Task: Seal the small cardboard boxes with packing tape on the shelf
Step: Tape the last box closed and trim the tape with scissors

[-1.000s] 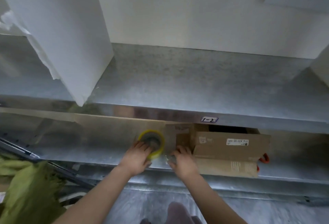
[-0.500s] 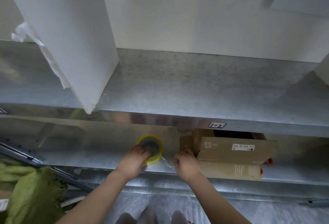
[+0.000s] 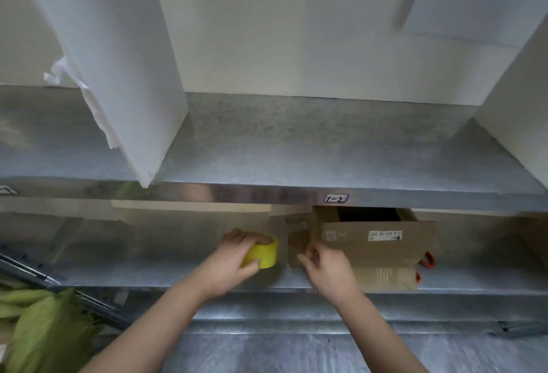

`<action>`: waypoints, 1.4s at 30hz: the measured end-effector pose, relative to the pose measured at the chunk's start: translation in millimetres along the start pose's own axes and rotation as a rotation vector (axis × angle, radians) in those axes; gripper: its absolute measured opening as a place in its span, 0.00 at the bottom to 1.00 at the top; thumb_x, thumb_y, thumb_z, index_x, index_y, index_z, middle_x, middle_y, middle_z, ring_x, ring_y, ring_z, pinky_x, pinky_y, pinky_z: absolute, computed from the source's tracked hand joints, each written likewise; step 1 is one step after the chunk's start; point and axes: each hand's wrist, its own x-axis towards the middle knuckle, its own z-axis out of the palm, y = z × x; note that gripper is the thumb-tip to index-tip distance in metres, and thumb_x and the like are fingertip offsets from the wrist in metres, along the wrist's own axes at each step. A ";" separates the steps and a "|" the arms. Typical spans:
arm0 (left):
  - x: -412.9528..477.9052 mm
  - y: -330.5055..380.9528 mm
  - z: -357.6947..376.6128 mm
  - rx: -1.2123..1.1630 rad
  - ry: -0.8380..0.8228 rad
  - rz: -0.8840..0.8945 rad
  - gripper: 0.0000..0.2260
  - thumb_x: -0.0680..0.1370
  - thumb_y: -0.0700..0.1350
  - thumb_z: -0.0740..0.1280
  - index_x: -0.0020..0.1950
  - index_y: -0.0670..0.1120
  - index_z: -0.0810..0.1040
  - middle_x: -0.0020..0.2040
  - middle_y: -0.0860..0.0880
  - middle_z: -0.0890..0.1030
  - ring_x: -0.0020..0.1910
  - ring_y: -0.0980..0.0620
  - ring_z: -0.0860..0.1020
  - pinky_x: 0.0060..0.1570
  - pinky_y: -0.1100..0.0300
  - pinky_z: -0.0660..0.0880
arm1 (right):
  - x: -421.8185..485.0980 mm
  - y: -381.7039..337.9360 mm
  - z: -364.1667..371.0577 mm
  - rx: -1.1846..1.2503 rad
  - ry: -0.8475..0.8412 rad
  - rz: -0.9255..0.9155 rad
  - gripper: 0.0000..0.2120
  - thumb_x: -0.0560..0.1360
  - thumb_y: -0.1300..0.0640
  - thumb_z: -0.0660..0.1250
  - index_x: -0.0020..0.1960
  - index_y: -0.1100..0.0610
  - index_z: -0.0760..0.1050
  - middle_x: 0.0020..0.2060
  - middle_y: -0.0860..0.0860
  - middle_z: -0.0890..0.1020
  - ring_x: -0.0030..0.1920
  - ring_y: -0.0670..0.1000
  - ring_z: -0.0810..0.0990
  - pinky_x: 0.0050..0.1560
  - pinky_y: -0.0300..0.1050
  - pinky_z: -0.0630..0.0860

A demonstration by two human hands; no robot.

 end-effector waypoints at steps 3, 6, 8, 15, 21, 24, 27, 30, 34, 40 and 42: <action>8.0 23.9 -10.5 0.008 -0.019 0.026 0.22 0.74 0.55 0.63 0.67 0.52 0.71 0.63 0.52 0.74 0.60 0.52 0.68 0.63 0.56 0.64 | -4.4 15.9 -28.3 0.003 0.025 0.040 0.10 0.75 0.48 0.70 0.43 0.52 0.71 0.36 0.47 0.78 0.40 0.51 0.79 0.41 0.43 0.73; 16.2 45.3 -8.2 0.082 -0.070 0.068 0.26 0.74 0.56 0.67 0.70 0.53 0.66 0.66 0.52 0.72 0.64 0.52 0.68 0.65 0.56 0.65 | -5.3 33.9 -59.4 0.015 0.027 0.047 0.10 0.74 0.49 0.72 0.44 0.52 0.74 0.36 0.46 0.77 0.40 0.49 0.77 0.41 0.40 0.73; 28.1 61.5 -6.3 0.073 -0.048 0.049 0.26 0.74 0.53 0.68 0.71 0.52 0.66 0.66 0.50 0.74 0.64 0.51 0.71 0.63 0.57 0.67 | -3.7 48.2 -79.8 0.011 0.053 0.035 0.09 0.74 0.50 0.72 0.46 0.55 0.75 0.37 0.47 0.77 0.40 0.48 0.77 0.41 0.40 0.73; 88.6 129.8 2.3 -0.085 0.106 -0.102 0.23 0.69 0.55 0.76 0.61 0.54 0.74 0.53 0.57 0.78 0.49 0.59 0.75 0.44 0.77 0.66 | 9.3 114.8 -135.5 0.034 0.147 -0.033 0.10 0.76 0.53 0.70 0.42 0.50 0.68 0.31 0.42 0.74 0.31 0.40 0.73 0.29 0.31 0.63; 124.4 172.5 41.1 -0.067 0.057 -0.195 0.24 0.70 0.53 0.75 0.64 0.52 0.74 0.60 0.52 0.78 0.57 0.52 0.76 0.53 0.64 0.70 | 26.0 168.2 -148.7 -0.008 0.136 -0.041 0.04 0.78 0.61 0.65 0.46 0.59 0.71 0.44 0.54 0.73 0.39 0.52 0.69 0.39 0.45 0.66; 133.7 183.1 60.2 -0.075 0.042 -0.221 0.24 0.71 0.54 0.75 0.65 0.51 0.74 0.61 0.51 0.78 0.57 0.51 0.76 0.52 0.64 0.68 | 29.0 189.2 -147.2 0.060 0.115 0.009 0.06 0.78 0.60 0.66 0.51 0.63 0.74 0.48 0.58 0.73 0.41 0.53 0.69 0.42 0.43 0.63; 139.9 190.8 72.3 -0.067 0.033 -0.240 0.25 0.71 0.54 0.74 0.65 0.53 0.73 0.61 0.52 0.77 0.58 0.51 0.74 0.53 0.62 0.68 | 32.6 204.0 -147.2 0.119 0.070 0.069 0.06 0.79 0.62 0.64 0.55 0.62 0.74 0.49 0.61 0.75 0.44 0.58 0.74 0.41 0.40 0.60; 147.9 196.9 74.2 -0.075 0.020 -0.257 0.27 0.70 0.57 0.75 0.66 0.55 0.71 0.63 0.54 0.76 0.59 0.52 0.75 0.57 0.58 0.72 | 34.0 211.4 -152.4 0.124 0.077 0.040 0.04 0.78 0.63 0.64 0.52 0.61 0.74 0.47 0.59 0.76 0.46 0.60 0.75 0.41 0.43 0.61; 158.9 199.5 56.0 -0.145 0.030 -0.313 0.22 0.66 0.64 0.74 0.56 0.64 0.72 0.54 0.60 0.77 0.51 0.58 0.75 0.52 0.62 0.73 | 37.6 206.0 -164.2 0.181 0.197 -0.124 0.03 0.77 0.63 0.66 0.45 0.60 0.73 0.44 0.53 0.74 0.43 0.55 0.74 0.43 0.48 0.68; 157.5 187.4 40.8 -0.321 -0.009 -0.492 0.25 0.57 0.73 0.72 0.48 0.65 0.75 0.43 0.67 0.81 0.42 0.67 0.79 0.41 0.72 0.74 | 53.8 190.9 -162.7 0.181 0.084 -0.106 0.10 0.80 0.52 0.62 0.44 0.56 0.72 0.40 0.47 0.73 0.41 0.49 0.72 0.42 0.44 0.64; 158.6 183.6 44.0 -0.296 -0.036 -0.485 0.23 0.60 0.71 0.72 0.50 0.64 0.74 0.45 0.64 0.81 0.43 0.65 0.79 0.44 0.67 0.77 | 57.2 191.5 -155.6 0.132 0.049 -0.063 0.08 0.81 0.52 0.61 0.46 0.55 0.70 0.43 0.47 0.73 0.42 0.49 0.72 0.43 0.43 0.66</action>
